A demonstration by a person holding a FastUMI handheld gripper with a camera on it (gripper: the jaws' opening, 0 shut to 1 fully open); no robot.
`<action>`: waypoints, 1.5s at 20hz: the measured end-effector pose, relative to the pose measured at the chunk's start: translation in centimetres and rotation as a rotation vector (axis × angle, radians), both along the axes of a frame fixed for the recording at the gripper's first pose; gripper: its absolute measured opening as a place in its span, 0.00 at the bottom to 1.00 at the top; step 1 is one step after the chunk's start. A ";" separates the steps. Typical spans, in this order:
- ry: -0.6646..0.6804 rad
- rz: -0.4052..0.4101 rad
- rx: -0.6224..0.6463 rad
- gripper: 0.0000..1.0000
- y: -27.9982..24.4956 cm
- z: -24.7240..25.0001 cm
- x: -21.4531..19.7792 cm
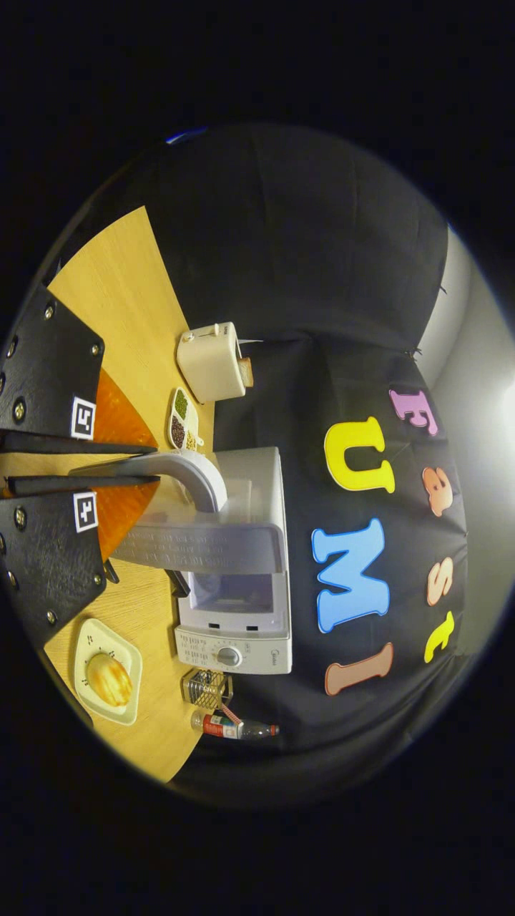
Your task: Open the microwave, put the food inside, and close the microwave door.
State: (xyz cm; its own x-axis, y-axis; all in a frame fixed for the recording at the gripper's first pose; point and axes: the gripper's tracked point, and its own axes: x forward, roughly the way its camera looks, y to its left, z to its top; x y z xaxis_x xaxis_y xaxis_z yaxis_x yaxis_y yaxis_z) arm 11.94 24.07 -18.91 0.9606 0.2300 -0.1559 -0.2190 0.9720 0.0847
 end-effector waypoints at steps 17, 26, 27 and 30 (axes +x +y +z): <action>-0.125 -0.101 -0.045 0.15 13.6 1.4 -2.7; -0.056 0.077 -0.076 0.72 5.4 2.8 -6.0; -0.041 0.080 -0.081 0.83 3.5 2.6 -6.1; 0.063 0.053 -0.132 0.97 -3.3 0.4 -5.5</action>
